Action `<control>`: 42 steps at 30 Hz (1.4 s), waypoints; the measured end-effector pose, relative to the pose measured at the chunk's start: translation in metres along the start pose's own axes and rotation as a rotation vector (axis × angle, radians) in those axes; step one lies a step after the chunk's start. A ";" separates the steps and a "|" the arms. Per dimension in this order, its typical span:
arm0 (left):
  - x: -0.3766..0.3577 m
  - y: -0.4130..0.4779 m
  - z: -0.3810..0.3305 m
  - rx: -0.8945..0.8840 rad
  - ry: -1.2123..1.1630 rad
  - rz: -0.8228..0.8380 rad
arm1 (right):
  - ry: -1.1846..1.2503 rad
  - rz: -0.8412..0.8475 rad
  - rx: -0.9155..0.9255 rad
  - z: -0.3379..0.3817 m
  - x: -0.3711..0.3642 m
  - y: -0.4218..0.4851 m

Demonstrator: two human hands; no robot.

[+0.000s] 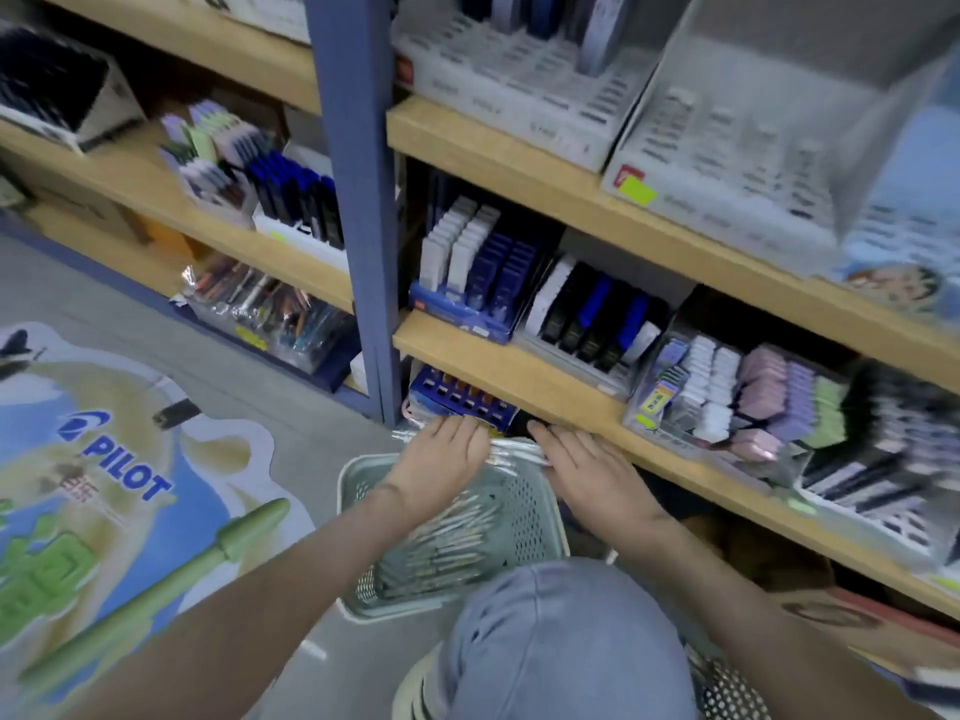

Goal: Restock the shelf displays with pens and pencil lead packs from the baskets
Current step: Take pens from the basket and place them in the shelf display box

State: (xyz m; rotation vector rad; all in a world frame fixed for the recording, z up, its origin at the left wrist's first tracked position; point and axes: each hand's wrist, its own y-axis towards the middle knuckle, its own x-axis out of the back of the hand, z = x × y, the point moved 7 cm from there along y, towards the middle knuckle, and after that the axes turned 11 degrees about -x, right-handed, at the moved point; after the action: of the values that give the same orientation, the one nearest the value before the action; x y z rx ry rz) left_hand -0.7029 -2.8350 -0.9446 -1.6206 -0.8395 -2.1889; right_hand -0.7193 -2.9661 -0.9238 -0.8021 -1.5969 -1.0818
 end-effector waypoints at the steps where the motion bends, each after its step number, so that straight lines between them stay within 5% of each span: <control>1: 0.019 0.006 0.000 -0.008 0.023 -0.051 | 0.010 -0.028 0.019 -0.003 0.019 0.001; 8: 0.135 0.042 -0.013 -0.042 0.067 -0.279 | 0.352 -0.087 -0.068 -0.020 0.147 -0.007; 11: 0.180 0.065 -0.024 -0.029 -0.195 -0.346 | 0.815 -0.038 -0.355 -0.043 0.191 -0.028; 14: 0.219 0.092 -0.047 -0.016 -0.572 -0.269 | 1.001 -0.149 -0.372 -0.053 0.239 -0.044; 21: 0.290 0.147 -0.118 -0.144 -1.044 -0.264 | 1.182 -0.327 -0.383 -0.089 0.324 -0.094; 42: 0.379 0.268 -0.241 -0.345 -1.423 -0.264 | 1.290 -0.487 -0.476 -0.211 0.420 -0.192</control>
State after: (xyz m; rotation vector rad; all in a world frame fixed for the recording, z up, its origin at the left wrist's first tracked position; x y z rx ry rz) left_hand -0.8642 -3.1520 -0.5610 -3.3989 -0.9766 -0.9813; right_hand -0.9280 -3.2387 -0.5499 0.1262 -0.4037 -1.8257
